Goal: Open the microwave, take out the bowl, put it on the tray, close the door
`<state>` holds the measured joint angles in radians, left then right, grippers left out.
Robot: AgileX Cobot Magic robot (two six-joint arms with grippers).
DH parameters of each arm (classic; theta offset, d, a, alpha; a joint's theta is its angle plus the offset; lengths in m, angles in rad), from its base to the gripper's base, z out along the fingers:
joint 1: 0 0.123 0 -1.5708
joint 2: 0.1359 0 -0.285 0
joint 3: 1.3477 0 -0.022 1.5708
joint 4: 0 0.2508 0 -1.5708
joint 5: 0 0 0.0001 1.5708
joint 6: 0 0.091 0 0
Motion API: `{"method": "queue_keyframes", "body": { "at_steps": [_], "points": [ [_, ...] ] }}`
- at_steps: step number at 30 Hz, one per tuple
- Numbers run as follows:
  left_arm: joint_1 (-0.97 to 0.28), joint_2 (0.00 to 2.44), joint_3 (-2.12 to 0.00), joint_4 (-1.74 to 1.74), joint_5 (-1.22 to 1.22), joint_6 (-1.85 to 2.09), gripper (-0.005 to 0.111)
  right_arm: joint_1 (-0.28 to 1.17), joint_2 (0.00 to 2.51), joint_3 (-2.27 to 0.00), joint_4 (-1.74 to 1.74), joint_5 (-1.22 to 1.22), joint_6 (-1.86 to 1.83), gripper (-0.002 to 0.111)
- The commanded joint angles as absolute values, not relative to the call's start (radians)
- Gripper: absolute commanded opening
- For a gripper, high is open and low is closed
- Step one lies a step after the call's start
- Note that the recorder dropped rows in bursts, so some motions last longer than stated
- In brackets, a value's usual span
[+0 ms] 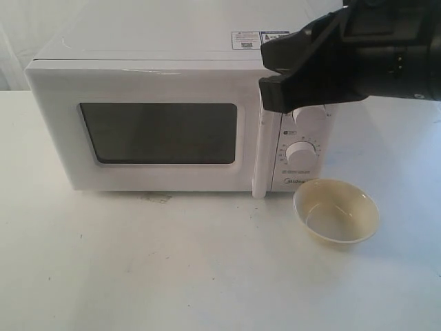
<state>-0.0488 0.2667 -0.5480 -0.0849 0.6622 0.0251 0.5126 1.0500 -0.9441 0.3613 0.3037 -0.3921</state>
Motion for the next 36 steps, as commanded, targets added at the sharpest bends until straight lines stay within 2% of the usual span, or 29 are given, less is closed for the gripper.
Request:
{"method": "queue_keyframes", "body": {
  "at_steps": [1,15,36],
  "points": [
    [-0.048,0.258,-0.546,-0.087,0.667,0.022,0.0,0.516,1.044,-0.937,0.366,0.306,-0.39,0.0],
    [-0.048,0.258,-0.546,-0.087,0.667,0.027,0.0,0.506,1.024,-0.926,0.358,0.303,-0.422,0.0],
    [-0.048,0.258,-0.546,-0.087,0.665,0.027,0.0,0.289,0.719,-0.627,0.363,0.256,-0.419,0.0]
  ]
}}
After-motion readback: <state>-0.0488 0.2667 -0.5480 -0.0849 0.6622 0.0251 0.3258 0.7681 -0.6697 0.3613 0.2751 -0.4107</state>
